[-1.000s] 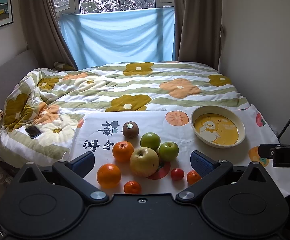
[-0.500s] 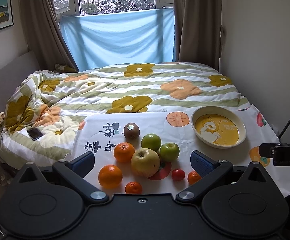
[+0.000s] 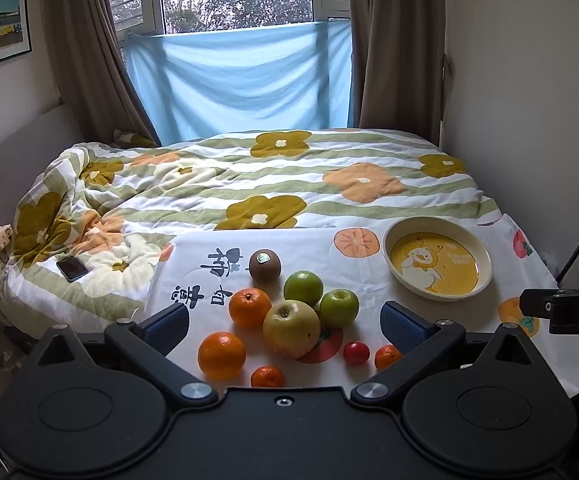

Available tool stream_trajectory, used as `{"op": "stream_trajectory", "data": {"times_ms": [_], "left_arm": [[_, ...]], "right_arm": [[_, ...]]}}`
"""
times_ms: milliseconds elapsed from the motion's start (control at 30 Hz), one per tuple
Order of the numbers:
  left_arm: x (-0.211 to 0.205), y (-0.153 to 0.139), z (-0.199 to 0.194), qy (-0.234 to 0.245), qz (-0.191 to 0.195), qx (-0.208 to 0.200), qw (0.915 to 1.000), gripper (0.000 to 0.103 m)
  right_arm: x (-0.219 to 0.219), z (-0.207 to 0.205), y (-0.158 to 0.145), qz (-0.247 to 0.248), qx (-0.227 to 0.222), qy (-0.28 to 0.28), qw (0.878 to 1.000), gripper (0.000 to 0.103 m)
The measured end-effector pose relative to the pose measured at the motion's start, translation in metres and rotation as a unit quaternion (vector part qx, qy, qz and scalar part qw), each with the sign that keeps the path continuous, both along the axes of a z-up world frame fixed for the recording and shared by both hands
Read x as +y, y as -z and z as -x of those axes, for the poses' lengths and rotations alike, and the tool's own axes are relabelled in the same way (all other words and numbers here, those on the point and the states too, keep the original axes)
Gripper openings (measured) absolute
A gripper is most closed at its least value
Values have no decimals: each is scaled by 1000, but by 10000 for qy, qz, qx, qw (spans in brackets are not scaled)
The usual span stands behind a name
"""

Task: Organize fruits

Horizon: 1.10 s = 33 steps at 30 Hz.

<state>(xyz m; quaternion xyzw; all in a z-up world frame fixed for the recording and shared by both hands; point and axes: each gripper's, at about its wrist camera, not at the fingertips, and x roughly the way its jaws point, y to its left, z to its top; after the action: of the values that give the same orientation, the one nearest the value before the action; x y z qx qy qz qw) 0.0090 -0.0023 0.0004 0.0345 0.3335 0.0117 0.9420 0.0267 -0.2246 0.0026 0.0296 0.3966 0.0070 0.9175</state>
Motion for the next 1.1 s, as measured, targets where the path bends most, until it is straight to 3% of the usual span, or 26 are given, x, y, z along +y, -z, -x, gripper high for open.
{"op": "stream_trajectory", "data": {"times_ms": [267, 567, 867, 1100], "left_arm": [[-1, 0, 2, -109, 10, 57, 9999, 103], [3, 12, 2, -499, 103, 214, 9985, 103], [7, 56, -7, -910, 2, 353, 9952, 103], [12, 106, -22, -832, -91, 490, 9953, 97]], "right_arm": [[-3, 1, -3, -58, -19, -113, 9999, 103], [-1, -13, 4, -9, 1, -741, 9973, 103], [10, -40, 54, -167, 40, -1539, 9879, 103], [26, -52, 104, -284, 182, -1603, 9865, 103]]}}
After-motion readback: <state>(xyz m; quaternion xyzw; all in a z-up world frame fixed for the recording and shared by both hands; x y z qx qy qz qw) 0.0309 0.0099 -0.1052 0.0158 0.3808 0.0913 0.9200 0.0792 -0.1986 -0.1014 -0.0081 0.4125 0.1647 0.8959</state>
